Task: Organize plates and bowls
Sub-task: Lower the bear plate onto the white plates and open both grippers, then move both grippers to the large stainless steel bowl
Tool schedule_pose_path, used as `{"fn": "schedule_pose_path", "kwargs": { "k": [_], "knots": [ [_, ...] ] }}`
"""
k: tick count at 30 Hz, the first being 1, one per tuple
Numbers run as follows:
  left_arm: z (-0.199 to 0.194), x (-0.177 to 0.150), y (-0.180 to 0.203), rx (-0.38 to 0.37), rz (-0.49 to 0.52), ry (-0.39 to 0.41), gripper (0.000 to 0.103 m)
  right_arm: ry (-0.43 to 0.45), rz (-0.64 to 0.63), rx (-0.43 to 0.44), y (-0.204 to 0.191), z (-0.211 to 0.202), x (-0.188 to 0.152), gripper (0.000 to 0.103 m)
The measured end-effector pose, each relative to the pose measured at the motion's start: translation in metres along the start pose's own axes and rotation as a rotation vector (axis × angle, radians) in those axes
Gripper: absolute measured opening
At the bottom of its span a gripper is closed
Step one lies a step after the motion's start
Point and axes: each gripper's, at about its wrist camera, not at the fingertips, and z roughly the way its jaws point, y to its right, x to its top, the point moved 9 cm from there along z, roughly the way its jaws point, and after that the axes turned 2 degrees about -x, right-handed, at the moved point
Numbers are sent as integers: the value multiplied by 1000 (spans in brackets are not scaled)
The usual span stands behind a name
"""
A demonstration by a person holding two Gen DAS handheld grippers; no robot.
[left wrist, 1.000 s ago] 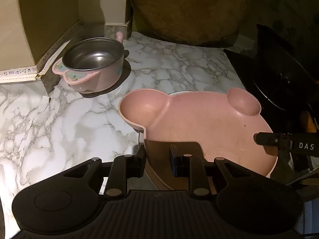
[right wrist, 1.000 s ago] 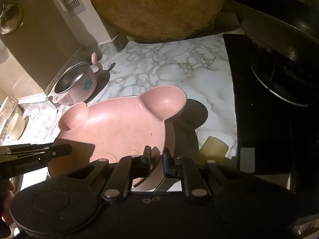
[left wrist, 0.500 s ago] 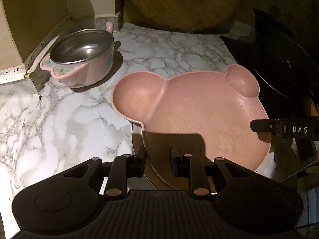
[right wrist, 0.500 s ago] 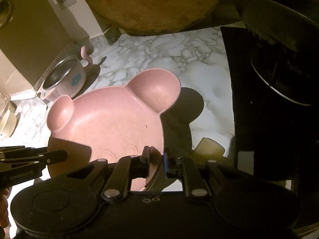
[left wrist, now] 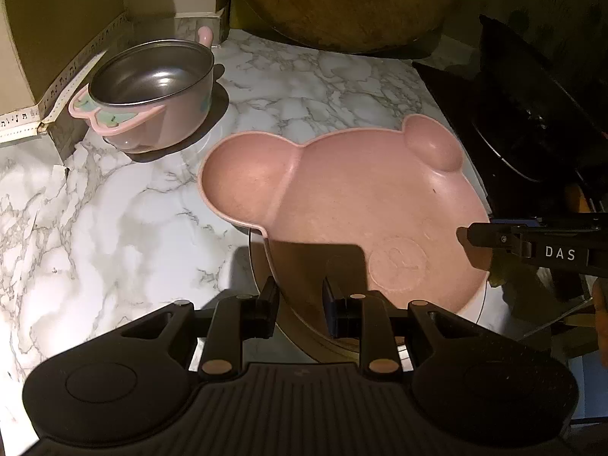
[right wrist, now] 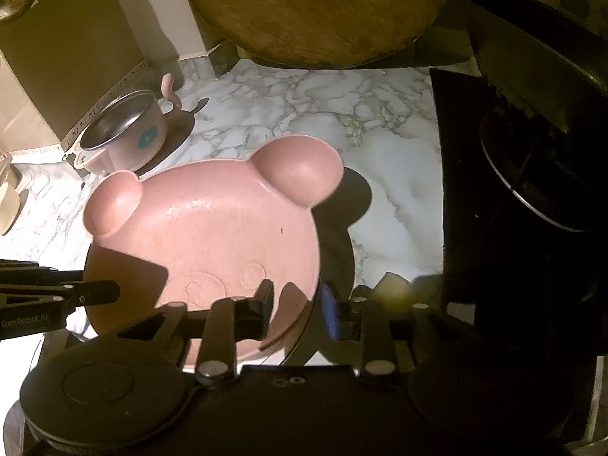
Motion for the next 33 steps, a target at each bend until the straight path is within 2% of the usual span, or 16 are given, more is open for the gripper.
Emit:
{"fn": "schedule_pose_path", "kwargs": {
  "k": [3,5,7,8,15,26,30,33],
  "knots": [
    [-3,0,-2,1,-4,2,24,7,-6,-4,-3,-5,1,36],
    [-5,-1,-4,7,-6,1,28,13,-13,-2,-6,-8,2,39],
    [-8,-2,-8,16,-18,4,49,18,-18,11,-10,-11,3,41],
    [-10,-2,-10,20,-23,12,54,20,-23,14,-13,-13,3,42],
    [-27,-6,-16,24,-31,47,55,40,-59,51,-38,-27,5,51],
    [-82,-9,-31,46,-52,158,55,82,-143,146,-97,-55,7,64],
    [-107,-11,-43,71,-72,210,68,99,-189,196,-127,-65,10,72],
    [-126,-15,-55,102,-85,246,69,107,-226,225,-148,-70,12,74]
  ]
}}
